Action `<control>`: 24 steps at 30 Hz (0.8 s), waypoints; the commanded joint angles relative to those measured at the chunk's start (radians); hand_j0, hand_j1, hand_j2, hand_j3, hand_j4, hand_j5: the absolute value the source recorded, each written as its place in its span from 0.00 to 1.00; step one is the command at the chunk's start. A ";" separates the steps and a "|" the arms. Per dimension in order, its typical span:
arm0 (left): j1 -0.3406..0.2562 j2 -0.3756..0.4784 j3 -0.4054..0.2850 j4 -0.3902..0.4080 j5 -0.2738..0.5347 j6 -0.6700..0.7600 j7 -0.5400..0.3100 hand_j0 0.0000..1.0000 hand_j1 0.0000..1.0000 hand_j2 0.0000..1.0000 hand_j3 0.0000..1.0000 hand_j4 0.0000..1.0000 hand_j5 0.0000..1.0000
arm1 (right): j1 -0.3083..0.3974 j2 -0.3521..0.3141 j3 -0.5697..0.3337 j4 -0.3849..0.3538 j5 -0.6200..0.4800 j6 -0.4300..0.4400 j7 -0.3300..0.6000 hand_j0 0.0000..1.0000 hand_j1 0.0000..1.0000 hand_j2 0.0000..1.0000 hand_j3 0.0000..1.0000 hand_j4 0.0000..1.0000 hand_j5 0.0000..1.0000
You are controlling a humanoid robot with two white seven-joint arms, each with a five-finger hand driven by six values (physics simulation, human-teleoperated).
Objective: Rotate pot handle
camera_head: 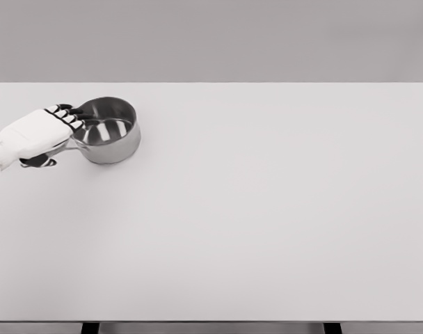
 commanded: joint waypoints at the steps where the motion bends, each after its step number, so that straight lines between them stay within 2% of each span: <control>1: 0.000 0.000 0.006 0.015 0.001 0.000 -0.001 1.00 1.00 1.00 1.00 1.00 1.00 | 0.000 0.000 0.000 0.000 0.000 0.000 0.000 1.00 1.00 1.00 1.00 1.00 1.00; 24: -0.025 -0.037 0.046 0.193 0.004 -0.004 0.001 1.00 1.00 1.00 1.00 1.00 1.00 | 0.000 0.000 0.000 0.000 0.000 0.000 0.000 1.00 1.00 1.00 1.00 1.00 1.00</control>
